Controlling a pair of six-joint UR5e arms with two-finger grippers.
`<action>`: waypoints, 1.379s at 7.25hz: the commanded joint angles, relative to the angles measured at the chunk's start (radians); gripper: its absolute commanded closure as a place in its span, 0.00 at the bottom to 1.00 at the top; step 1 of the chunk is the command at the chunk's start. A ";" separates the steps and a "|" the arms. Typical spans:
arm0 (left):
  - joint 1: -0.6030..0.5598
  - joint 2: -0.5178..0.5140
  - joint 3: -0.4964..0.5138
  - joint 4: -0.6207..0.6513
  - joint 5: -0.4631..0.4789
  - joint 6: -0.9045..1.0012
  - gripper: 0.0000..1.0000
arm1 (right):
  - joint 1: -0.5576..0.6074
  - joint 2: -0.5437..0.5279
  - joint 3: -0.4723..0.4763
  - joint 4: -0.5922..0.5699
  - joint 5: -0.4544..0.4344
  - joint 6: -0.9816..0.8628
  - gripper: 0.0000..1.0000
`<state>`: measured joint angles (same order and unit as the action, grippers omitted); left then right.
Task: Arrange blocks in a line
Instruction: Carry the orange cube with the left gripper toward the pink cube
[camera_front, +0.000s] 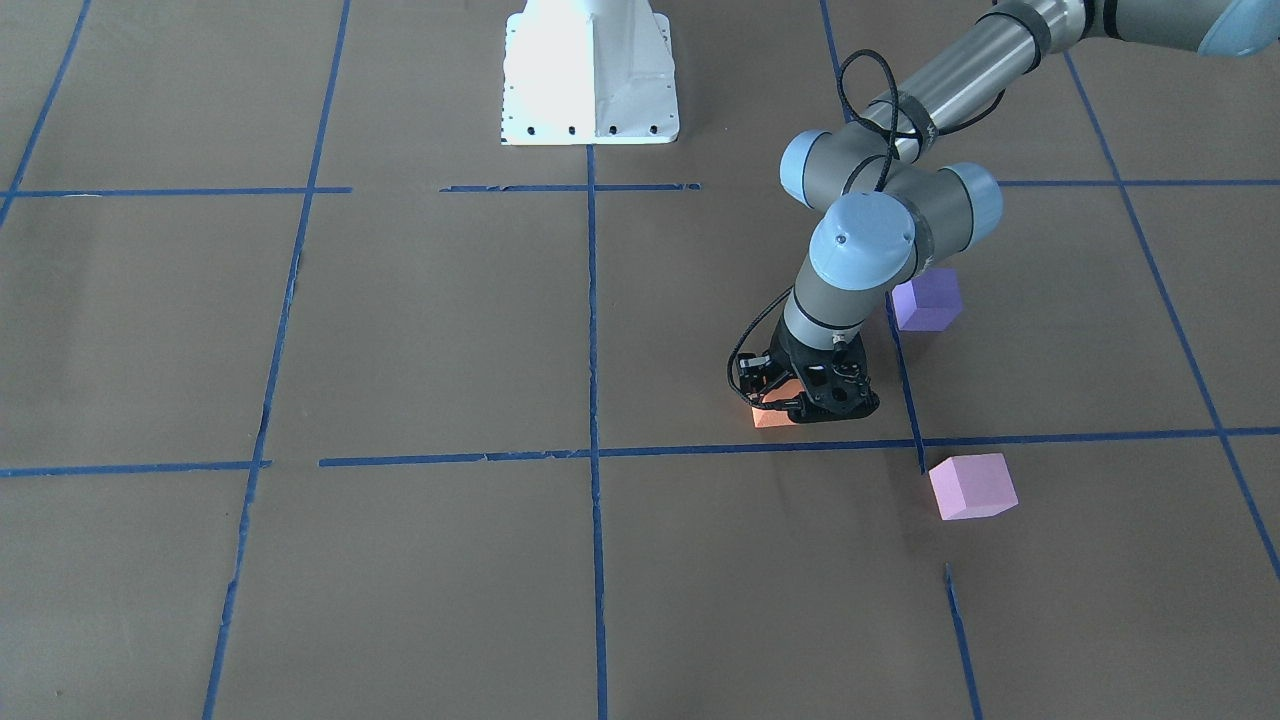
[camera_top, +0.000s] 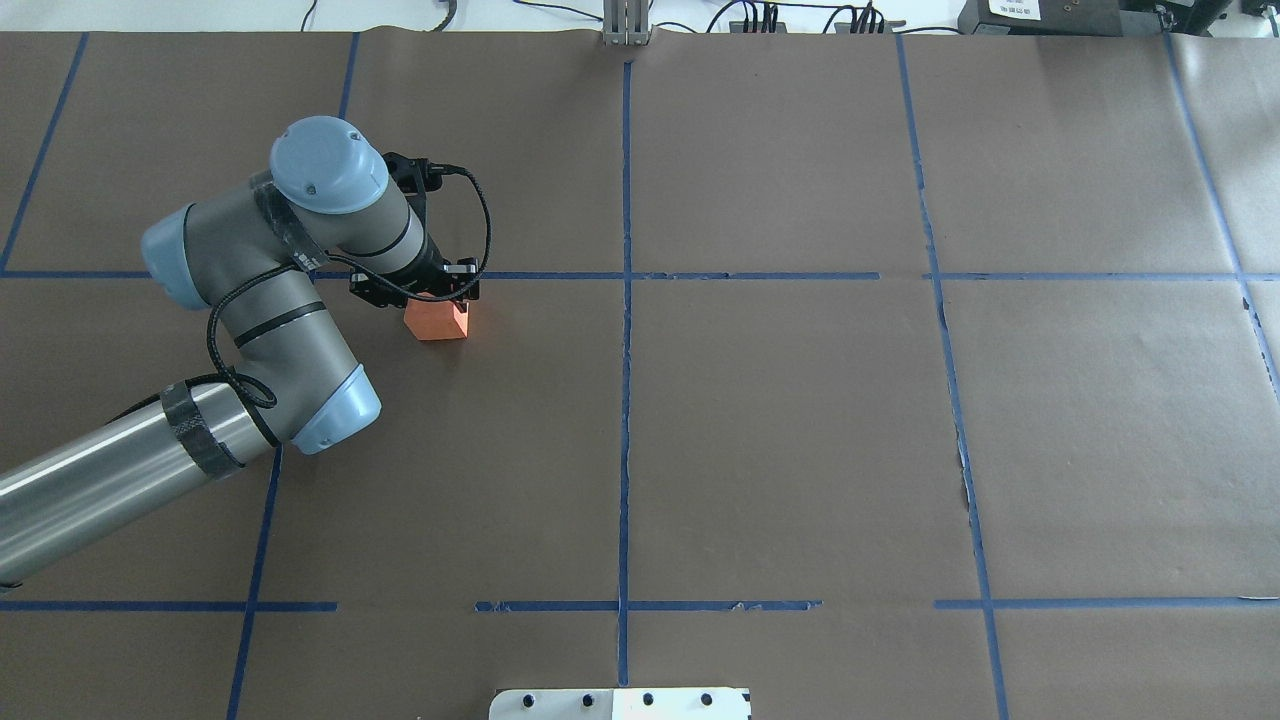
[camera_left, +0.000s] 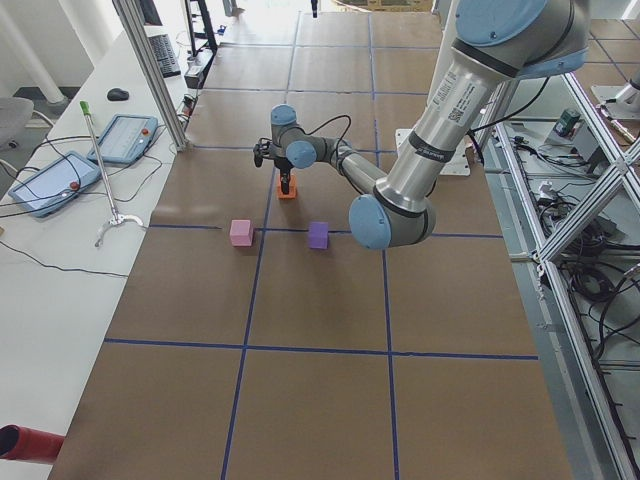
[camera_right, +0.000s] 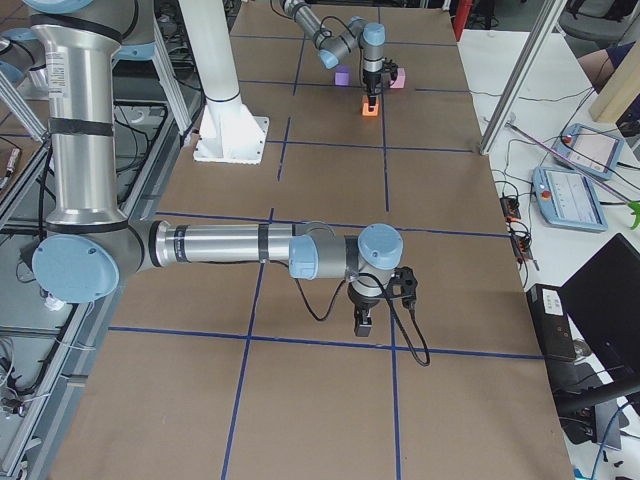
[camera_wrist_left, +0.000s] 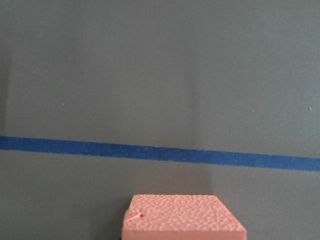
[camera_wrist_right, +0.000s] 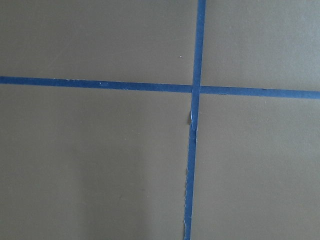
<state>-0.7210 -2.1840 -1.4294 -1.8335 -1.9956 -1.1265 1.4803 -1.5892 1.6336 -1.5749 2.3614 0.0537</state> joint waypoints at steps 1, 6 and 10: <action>-0.056 -0.011 -0.049 0.014 -0.029 0.019 0.78 | 0.000 0.000 0.000 0.001 -0.001 0.000 0.00; -0.250 0.271 -0.270 0.113 -0.071 0.369 0.76 | 0.000 0.000 0.000 -0.001 -0.001 0.000 0.00; -0.247 0.308 -0.217 0.027 -0.095 0.380 0.76 | 0.000 0.000 0.000 -0.001 -0.001 0.000 0.00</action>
<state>-0.9714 -1.8777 -1.6773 -1.7595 -2.0907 -0.7409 1.4803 -1.5892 1.6337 -1.5750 2.3608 0.0537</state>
